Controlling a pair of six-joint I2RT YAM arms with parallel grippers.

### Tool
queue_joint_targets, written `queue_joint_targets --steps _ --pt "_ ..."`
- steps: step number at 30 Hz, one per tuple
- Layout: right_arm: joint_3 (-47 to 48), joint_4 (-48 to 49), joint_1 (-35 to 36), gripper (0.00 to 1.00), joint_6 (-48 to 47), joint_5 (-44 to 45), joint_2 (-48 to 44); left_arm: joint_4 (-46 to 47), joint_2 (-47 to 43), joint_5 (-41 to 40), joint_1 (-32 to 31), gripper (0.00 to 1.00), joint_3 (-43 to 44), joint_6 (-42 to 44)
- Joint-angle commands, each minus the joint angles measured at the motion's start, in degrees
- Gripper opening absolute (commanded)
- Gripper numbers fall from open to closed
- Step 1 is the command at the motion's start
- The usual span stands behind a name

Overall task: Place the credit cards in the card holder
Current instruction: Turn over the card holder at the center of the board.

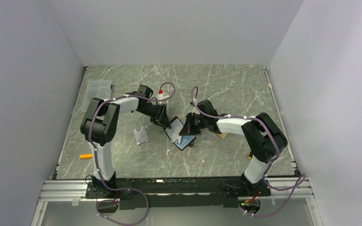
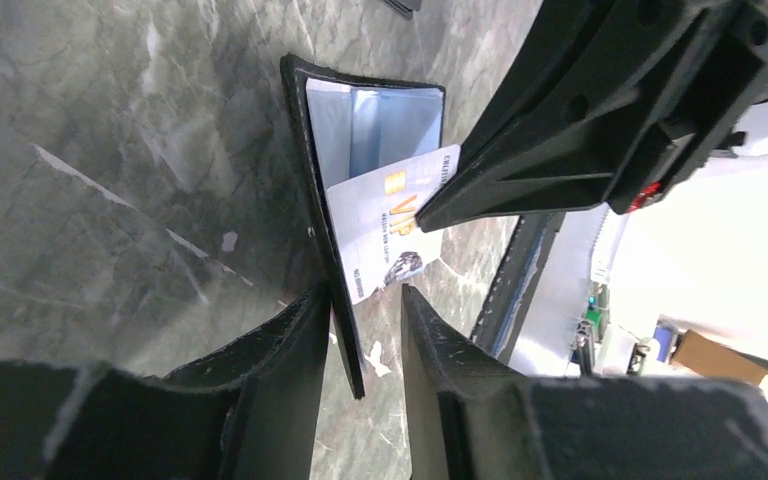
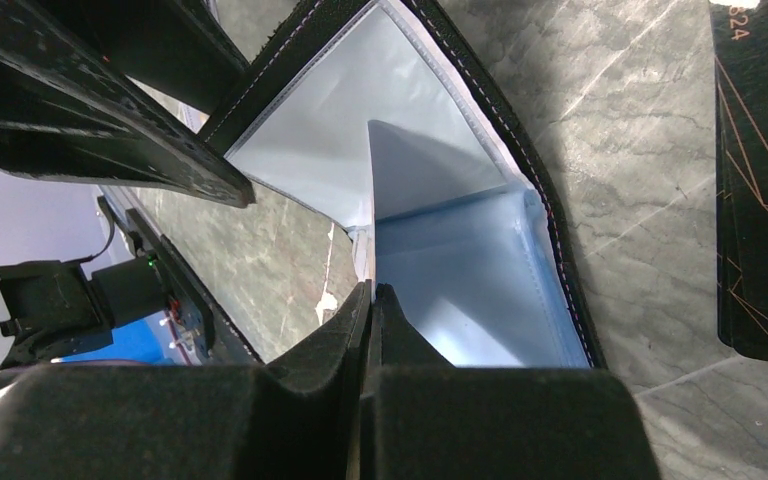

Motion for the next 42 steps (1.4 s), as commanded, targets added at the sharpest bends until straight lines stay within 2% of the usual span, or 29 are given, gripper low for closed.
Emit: queue_joint_targets --steps 1,5,7,10,16,23,42 --pt "-0.87 1.48 0.31 0.0 -1.09 0.65 0.28 0.2 0.77 -5.36 -2.5 0.35 0.93 1.36" --pt "-1.03 1.02 0.24 0.0 -1.21 0.02 -0.88 0.62 0.77 -12.67 -3.12 0.23 0.42 0.23" --pt "-2.06 0.61 0.16 0.0 -1.23 -0.08 -2.91 0.78 -0.17 -13.94 -3.17 0.12 -0.07 0.25" --pt "-4.12 0.55 -0.1 0.0 -1.36 -1.15 -6.2 0.88 -1.61 -14.59 -3.17 0.0 -0.81 0.62" --pt "-11.45 -0.06 -1.16 0.0 -2.18 -6.55 -14.16 0.73 -3.13 -15.53 -3.17 0.0 -1.78 1.24" --pt "-18.13 -3.8 -2.17 0.0 -3.37 -6.81 -20.48 0.93 -3.28 -15.5 -3.27 0.0 -2.14 1.47" --pt "-17.57 0.24 -2.17 0.0 -2.68 -8.14 -16.0 0.23 -3.57 -15.07 -3.78 0.03 -1.82 1.65"
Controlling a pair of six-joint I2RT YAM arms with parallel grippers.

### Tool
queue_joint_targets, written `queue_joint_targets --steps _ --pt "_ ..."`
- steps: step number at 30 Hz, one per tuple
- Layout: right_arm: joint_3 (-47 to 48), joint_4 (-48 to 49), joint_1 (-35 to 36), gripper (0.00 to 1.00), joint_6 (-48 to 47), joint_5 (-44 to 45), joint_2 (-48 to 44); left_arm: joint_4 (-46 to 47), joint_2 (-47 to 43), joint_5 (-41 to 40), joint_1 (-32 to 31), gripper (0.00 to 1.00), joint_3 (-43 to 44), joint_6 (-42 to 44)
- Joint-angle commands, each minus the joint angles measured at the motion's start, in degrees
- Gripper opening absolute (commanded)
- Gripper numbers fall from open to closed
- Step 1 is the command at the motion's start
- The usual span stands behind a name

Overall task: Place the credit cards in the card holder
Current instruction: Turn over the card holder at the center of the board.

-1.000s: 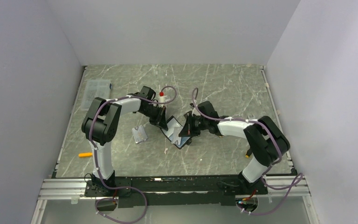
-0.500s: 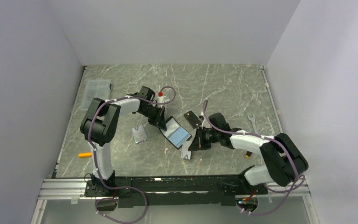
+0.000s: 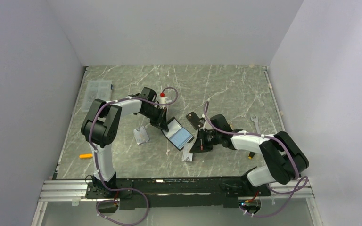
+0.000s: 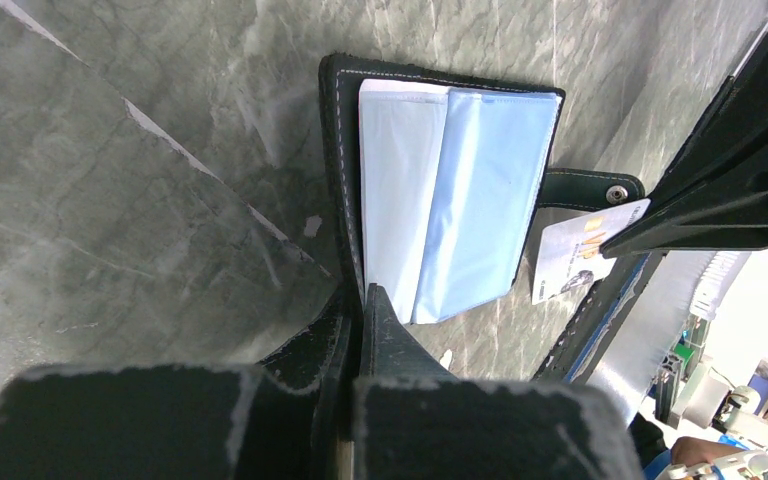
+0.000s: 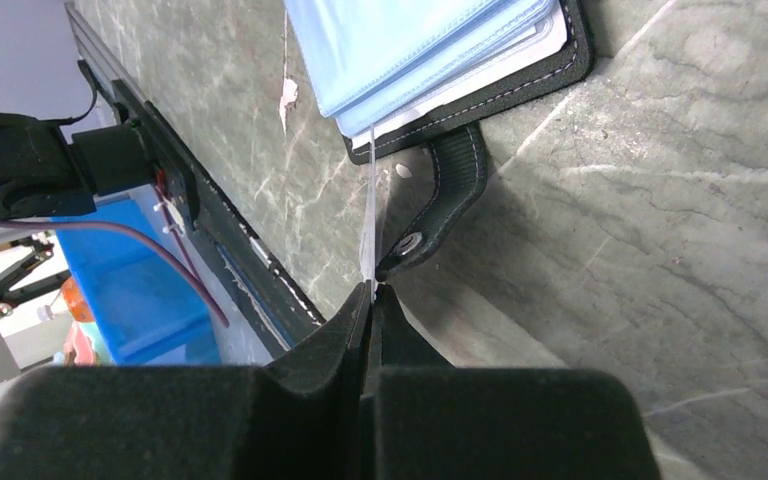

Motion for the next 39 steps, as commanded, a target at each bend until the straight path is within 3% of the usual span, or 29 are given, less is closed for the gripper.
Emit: queue_joint_targets --steps 1,39 --pt "1.44 3.02 -0.16 0.0 -0.26 -1.09 1.57 0.14 -2.47 -0.23 -0.39 0.03 -0.13 1.43" --pt "-0.37 6.13 -0.16 0.0 0.81 -0.74 4.1 0.35 -3.33 0.27 -0.48 0.03 -0.34 1.43"
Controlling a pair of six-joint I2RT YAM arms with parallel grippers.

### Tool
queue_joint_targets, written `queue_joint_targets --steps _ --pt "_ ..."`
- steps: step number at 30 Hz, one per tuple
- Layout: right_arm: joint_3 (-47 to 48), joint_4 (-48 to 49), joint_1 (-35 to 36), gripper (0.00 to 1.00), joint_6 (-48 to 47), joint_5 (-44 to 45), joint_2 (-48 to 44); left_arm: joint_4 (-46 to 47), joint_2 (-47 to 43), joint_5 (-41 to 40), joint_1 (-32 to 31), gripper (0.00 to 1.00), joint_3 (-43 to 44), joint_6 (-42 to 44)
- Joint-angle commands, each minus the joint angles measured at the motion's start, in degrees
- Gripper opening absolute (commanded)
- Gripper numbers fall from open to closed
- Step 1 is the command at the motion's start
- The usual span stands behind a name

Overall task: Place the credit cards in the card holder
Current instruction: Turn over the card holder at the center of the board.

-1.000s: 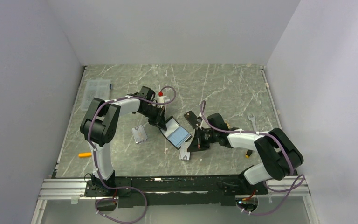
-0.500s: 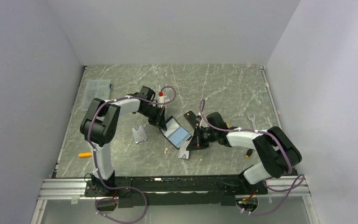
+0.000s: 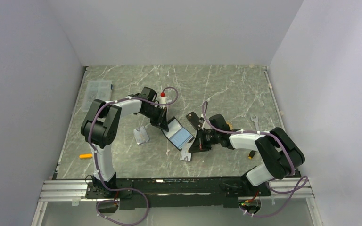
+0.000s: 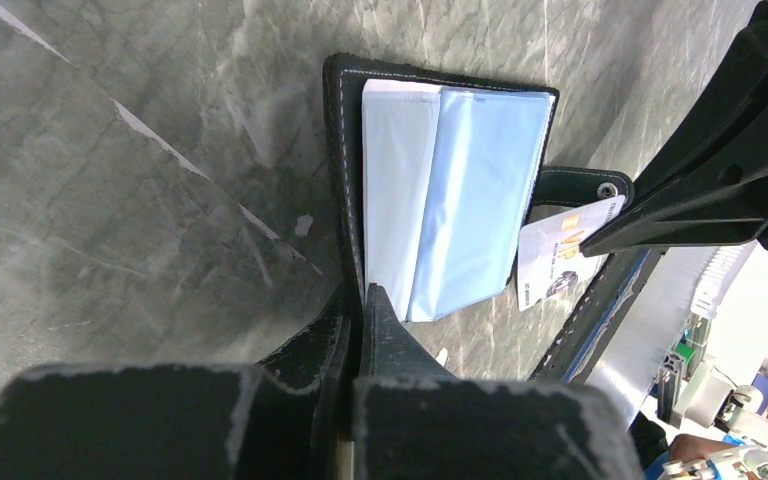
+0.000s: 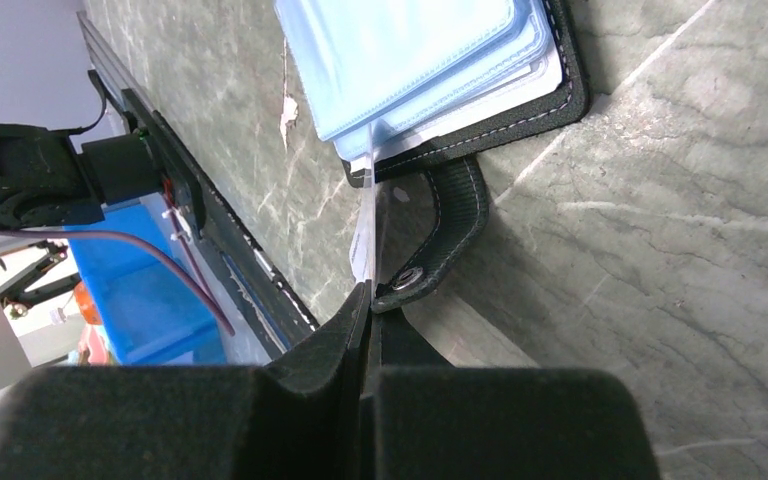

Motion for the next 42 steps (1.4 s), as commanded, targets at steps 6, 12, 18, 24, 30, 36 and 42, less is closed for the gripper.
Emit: queue_joint_targets --steps 6,12,18,24,30,36,42 --pt "0.48 2.28 -0.18 0.0 -0.44 0.19 1.27 0.34 -2.8 0.46 -0.26 0.03 -0.37 1.41" --pt "1.09 3.1 -0.17 0.0 -0.22 -0.29 2.9 0.51 -3.3 0.49 -0.26 0.03 -0.42 1.41" --pt "2.2 3.04 -0.24 0.0 -0.53 -0.35 3.8 0.27 -3.33 0.58 -0.39 0.03 -0.35 1.41" --pt "3.39 2.55 -0.22 0.0 -0.99 -0.11 3.49 0.2 -3.16 0.6 -0.61 0.03 -0.15 1.41" --pt "5.87 1.35 -0.24 0.0 -1.58 -0.14 3.07 0.06 -3.11 0.66 -0.78 0.03 0.04 1.43" --pt "6.88 1.23 -0.25 0.0 -1.82 -0.29 3.38 -0.03 -3.13 0.59 -0.79 0.03 0.11 3.43" --pt "8.43 2.79 -0.27 0.0 -0.79 -1.01 4.03 0.02 -3.07 0.65 -0.79 0.06 0.12 3.31"
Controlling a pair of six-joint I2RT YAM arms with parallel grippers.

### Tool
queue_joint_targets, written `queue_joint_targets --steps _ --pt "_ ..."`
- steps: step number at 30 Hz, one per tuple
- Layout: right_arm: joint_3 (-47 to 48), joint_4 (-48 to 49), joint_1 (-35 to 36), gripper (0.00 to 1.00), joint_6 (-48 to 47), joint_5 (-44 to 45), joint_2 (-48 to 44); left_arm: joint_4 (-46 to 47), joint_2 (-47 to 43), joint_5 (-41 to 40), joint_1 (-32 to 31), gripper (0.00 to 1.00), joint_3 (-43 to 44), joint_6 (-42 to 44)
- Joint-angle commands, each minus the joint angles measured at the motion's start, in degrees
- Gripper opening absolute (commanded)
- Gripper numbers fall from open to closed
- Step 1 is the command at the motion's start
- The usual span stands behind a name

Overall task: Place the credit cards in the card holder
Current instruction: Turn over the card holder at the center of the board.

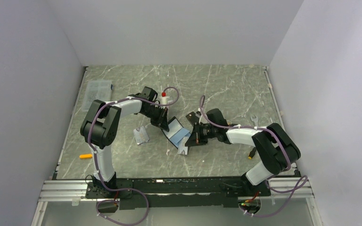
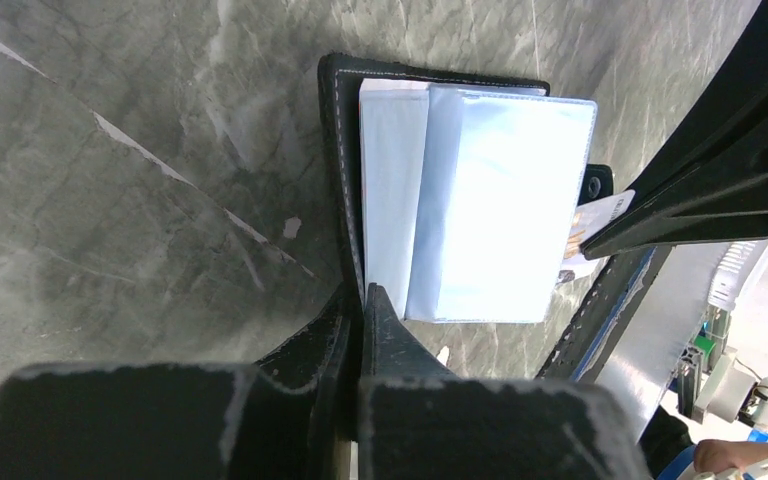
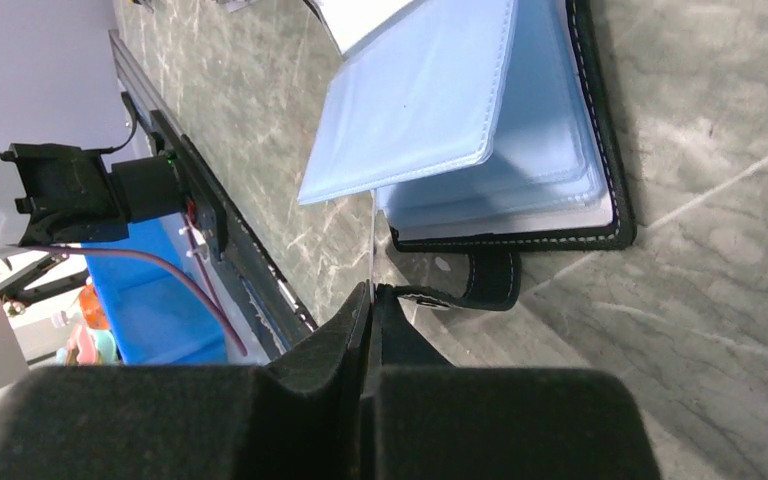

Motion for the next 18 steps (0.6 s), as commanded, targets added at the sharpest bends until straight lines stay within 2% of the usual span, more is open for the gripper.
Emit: queue_joint_targets --steps 1,5,9,13,18 --pt "3.65 2.04 -0.25 0.0 -0.06 -0.45 1.21 0.0 -2.41 0.91 -0.31 0.08 0.25 1.49" --pt "5.85 4.39 -0.19 0.0 1.4 -1.2 3.78 -1.33 -1.1 4.79 -0.23 0.18 1.56 1.14" --pt "7.59 5.01 -0.2 0.0 1.8 -1.2 5.89 -0.24 -0.75 9.44 1.12 0.24 1.47 -1.76" --pt "7.63 5.58 -0.22 0.0 2.08 -0.99 6.83 1.22 -0.14 15.02 3.01 0.28 1.24 -4.44" --pt "8.25 7.52 -0.2 0.0 3.06 -1.14 8.75 3.5 0.71 18.2 3.65 0.29 0.44 -6.43"
